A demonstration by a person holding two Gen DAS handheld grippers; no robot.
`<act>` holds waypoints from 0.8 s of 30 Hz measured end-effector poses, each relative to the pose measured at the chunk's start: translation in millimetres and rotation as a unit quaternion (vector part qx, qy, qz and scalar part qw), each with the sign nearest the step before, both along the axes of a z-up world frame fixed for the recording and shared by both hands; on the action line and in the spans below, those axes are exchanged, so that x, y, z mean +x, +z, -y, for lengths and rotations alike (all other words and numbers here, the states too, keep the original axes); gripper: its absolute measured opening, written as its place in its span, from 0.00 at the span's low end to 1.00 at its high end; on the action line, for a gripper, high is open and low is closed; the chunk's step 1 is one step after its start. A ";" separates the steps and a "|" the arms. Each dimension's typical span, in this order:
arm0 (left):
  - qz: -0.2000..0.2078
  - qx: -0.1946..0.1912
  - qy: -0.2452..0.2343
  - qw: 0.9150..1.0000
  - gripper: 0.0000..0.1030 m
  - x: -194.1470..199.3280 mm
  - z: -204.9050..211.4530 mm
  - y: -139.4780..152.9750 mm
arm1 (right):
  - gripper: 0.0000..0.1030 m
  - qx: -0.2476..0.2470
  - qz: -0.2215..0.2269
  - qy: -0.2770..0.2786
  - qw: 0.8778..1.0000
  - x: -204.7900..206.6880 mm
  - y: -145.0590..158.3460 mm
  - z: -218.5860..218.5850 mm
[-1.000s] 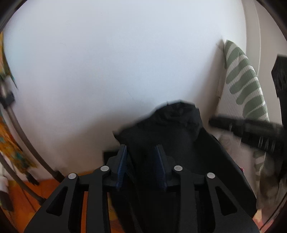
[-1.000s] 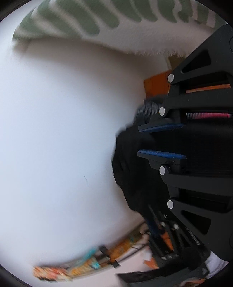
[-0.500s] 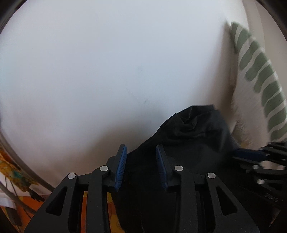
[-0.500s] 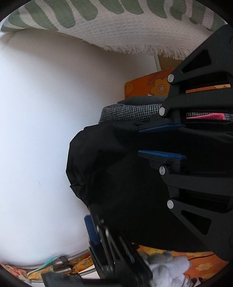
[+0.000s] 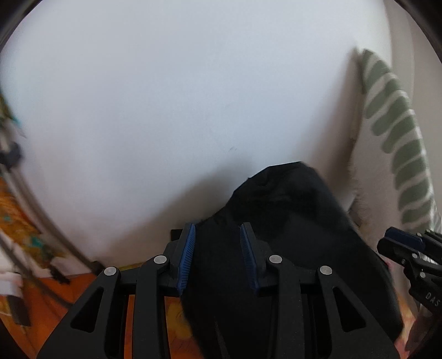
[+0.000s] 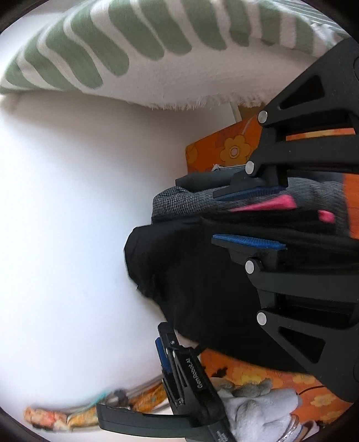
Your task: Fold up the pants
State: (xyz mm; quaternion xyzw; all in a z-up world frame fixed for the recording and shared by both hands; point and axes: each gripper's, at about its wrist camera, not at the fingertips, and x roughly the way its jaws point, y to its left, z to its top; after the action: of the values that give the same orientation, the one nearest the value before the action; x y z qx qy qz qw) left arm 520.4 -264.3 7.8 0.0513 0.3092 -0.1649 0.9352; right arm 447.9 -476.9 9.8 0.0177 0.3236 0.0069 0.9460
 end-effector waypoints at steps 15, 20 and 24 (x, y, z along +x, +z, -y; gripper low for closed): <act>0.053 -0.025 -0.085 0.995 0.61 -188.7 -17.7 81.9 | 0.61 0.024 0.070 0.008 0.997 -170.1 64.6 -45.1; 0.055 -0.038 -0.092 0.994 0.67 -233.3 -31.7 87.3 | 0.67 0.016 0.080 -0.012 0.997 -211.8 65.2 -50.6; 0.053 -0.048 -0.087 0.994 0.71 -267.6 -47.3 82.7 | 0.73 0.011 0.077 -0.019 0.997 -246.1 62.8 -61.3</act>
State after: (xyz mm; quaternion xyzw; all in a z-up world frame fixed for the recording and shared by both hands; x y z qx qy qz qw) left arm 252.7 -217.0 90.5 0.0415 0.2457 -0.2573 0.9337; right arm 201.9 -415.6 72.6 0.0340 0.2489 -0.0063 0.9679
